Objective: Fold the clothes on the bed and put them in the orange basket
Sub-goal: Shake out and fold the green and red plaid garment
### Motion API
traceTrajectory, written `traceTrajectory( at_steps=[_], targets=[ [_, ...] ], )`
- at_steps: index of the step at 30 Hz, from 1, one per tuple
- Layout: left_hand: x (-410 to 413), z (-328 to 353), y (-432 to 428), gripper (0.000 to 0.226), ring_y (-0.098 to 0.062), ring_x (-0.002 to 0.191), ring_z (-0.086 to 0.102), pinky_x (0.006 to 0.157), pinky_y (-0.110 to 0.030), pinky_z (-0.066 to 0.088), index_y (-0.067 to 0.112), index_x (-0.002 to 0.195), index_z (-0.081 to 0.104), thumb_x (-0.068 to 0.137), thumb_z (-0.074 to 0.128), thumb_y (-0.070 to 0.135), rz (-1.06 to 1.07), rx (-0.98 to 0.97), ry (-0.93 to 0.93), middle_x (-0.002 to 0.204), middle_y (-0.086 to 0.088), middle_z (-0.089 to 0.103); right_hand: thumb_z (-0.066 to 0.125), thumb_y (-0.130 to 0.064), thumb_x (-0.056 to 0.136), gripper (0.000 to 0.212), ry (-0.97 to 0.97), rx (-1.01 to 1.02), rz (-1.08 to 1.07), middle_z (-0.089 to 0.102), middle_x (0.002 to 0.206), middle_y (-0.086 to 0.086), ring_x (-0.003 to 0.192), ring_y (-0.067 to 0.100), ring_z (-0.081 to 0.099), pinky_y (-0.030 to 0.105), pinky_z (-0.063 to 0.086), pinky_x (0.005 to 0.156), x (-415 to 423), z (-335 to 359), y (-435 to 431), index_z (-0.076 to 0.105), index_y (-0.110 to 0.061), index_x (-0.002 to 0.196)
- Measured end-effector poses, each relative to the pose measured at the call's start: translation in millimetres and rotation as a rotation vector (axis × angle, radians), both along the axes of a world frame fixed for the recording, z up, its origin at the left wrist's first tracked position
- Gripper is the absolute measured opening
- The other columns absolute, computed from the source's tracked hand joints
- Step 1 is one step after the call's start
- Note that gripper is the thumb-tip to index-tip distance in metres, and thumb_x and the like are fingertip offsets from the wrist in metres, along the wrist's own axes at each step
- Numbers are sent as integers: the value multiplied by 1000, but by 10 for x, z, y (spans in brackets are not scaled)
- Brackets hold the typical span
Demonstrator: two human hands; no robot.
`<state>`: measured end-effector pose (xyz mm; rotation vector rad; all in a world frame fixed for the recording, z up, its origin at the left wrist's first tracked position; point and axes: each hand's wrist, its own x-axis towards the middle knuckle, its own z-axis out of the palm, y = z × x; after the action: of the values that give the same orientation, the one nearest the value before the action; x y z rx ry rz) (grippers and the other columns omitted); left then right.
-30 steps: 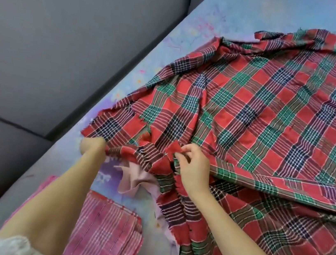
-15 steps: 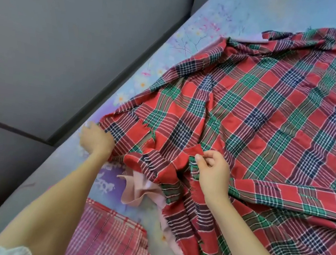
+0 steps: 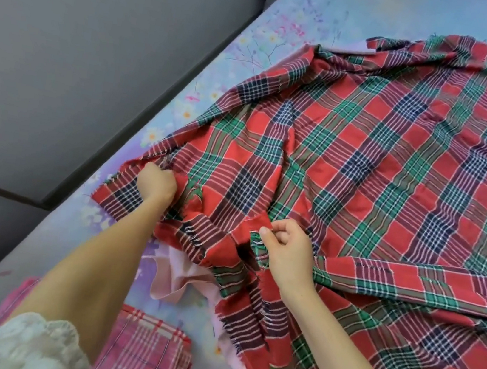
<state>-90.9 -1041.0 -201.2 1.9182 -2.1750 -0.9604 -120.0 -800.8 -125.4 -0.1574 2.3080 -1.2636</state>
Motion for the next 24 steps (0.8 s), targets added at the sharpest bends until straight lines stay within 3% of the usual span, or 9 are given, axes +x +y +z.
traceTrajectory(
  at_steps=[2,4,6,8,12,14,17,20,24],
  targets=[
    [105,85,-19,19,-33,101,57,83,-36,43,-2,100,61,89,51,9,117,23,145,103,-18,63,60,-16,90,13,-4,-12,-9,47,57,-4,49,6,40,22,34,52,30,47,40,55,-8,81],
    [144,283,-42,2,-26,85,61,70,-30,48,7,82,62,84,61,5,257,139,359,87,-11,64,59,-16,91,12,-8,-30,-40,49,60,-2,52,7,42,22,34,52,54,165,95,54,-10,81],
    [99,611,7,26,-15,59,56,50,-20,45,13,66,50,82,61,-4,343,351,568,67,-5,54,58,-16,92,8,-26,-66,-121,58,70,2,61,9,51,21,39,55,80,346,183,53,-14,85],
    [33,973,114,33,-8,51,50,48,-17,42,13,63,45,84,56,-9,311,515,680,65,-3,47,57,-17,93,6,-79,-133,-238,65,85,4,73,8,57,16,43,62,86,514,280,55,-13,96],
    [-31,1790,743,16,-11,47,56,41,-20,45,6,74,58,89,62,11,-76,568,762,59,-4,57,58,-23,93,26,-140,-254,-414,66,105,3,97,14,60,20,44,76,57,989,632,61,-6,112],
    [-6,2145,1121,26,-8,39,49,39,-18,39,5,69,57,86,67,22,-294,424,761,55,-5,51,60,-23,92,19,-122,-327,-439,66,101,0,98,13,60,25,45,82,48,1305,861,65,-9,103],
    [29,2672,1630,45,-15,55,46,54,-26,41,-5,69,52,79,72,34,-522,394,781,64,-10,45,60,-22,91,14,-42,-430,-443,66,96,-4,91,5,60,21,45,82,108,1903,1277,65,-11,98],
    [79,3229,2091,39,-12,56,55,63,-30,51,-14,88,56,84,66,23,-648,488,807,73,-13,52,61,-21,90,18,39,-515,-442,68,96,0,94,11,62,24,48,85,229,2461,1681,66,-8,100],
    [307,3966,2769,23,-18,68,55,68,-28,50,0,82,58,81,70,20,-887,497,824,77,-13,55,63,-21,87,8,173,-591,-440,67,83,-1,89,15,65,32,49,86,478,3205,2237,67,-14,86]
  ],
)
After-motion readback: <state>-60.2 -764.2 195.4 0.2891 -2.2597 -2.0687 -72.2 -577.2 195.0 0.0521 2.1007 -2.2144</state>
